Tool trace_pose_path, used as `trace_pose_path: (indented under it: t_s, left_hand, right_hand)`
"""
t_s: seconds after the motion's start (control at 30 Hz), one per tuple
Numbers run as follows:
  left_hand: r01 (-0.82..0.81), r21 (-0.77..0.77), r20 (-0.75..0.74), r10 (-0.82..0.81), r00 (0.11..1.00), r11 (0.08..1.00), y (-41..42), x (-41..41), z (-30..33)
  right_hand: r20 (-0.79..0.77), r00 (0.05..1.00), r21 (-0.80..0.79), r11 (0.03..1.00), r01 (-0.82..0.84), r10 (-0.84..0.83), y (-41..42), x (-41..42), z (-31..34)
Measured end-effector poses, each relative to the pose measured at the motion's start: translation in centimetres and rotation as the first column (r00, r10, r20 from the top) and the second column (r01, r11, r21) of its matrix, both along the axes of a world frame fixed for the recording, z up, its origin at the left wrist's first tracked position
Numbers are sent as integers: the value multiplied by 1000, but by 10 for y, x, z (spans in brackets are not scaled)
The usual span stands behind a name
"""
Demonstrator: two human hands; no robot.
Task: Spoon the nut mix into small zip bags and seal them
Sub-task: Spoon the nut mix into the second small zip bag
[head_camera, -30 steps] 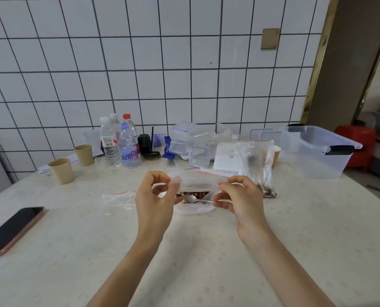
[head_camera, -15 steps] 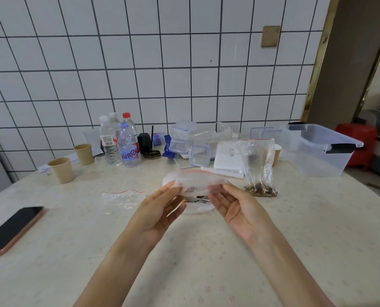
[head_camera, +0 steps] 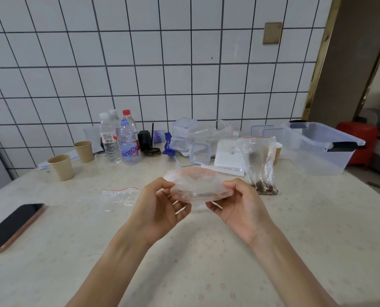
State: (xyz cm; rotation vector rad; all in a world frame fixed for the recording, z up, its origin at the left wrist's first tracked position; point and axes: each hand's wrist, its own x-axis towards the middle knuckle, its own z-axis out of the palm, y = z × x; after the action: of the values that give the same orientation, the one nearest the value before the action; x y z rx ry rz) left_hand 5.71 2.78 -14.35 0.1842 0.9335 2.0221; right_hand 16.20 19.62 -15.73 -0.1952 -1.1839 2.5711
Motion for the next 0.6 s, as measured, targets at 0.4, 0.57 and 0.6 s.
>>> trace_pose_path:
  t_s: [0.4, 0.57, 0.6]
  left_hand:
    - [-460, -111, -712, 252, 655, 881, 10, 10, -17]
    - [-629, -72, -754, 370, 542, 774, 17, 17, -19]
    - [-637, -71, -753, 378, 539, 767, 16, 18, -19]
  right_hand:
    - [48, 973, 290, 936, 201, -224, -8, 0, -4]
    - [70, 921, 277, 895, 350, -382, -12, -6, -5]
    - [60, 910, 287, 880, 378, -410, -12, -6, -4]
